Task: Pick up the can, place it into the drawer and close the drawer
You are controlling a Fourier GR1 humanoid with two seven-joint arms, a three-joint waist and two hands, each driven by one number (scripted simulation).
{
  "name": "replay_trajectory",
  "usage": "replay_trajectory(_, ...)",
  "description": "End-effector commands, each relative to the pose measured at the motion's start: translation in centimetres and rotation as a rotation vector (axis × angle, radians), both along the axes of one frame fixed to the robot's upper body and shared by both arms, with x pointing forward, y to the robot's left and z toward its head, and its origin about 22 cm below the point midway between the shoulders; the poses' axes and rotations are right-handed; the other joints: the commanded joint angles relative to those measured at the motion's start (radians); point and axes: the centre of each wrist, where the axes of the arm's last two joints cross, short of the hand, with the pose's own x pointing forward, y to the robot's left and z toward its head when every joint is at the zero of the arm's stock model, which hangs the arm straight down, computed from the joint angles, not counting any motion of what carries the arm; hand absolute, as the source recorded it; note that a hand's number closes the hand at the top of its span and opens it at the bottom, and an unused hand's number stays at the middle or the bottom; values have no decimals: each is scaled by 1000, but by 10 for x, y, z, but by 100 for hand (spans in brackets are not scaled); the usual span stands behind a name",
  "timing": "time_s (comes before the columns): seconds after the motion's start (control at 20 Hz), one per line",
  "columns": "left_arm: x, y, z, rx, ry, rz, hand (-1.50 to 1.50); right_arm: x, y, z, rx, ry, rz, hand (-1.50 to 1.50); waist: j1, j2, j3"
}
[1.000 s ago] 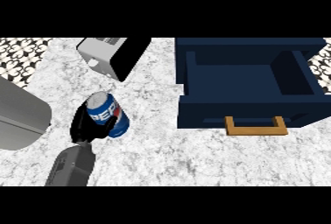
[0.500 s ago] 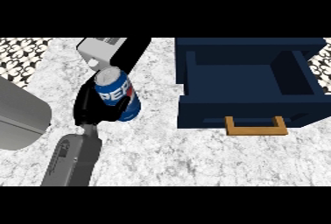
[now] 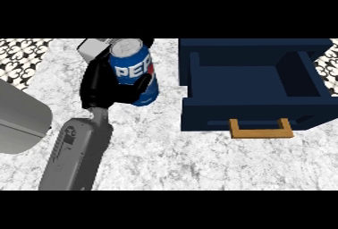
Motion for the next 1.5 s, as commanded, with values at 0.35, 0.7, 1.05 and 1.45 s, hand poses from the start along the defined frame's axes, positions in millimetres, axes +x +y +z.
replay_trajectory(0.35, 33, -52, 65, 26, -14, -23, 150, -1, -5, -9, 13, 2, 12, -150, -11, 1, 0)
replay_trajectory(0.7, 48, -82, 76, 35, -20, -19, 150, 0, -2, -3, 20, 7, 10, -150, -14, 2, 0)
replay_trajectory(1.05, 65, -123, 105, 77, -28, 10, 150, 15, 13, 11, 4, -5, 18, -150, -22, 7, 0)
replay_trajectory(1.45, 71, -142, 100, 68, 4, -18, 150, 16, 6, 1, -11, -16, 22, -150, -38, 9, 0)
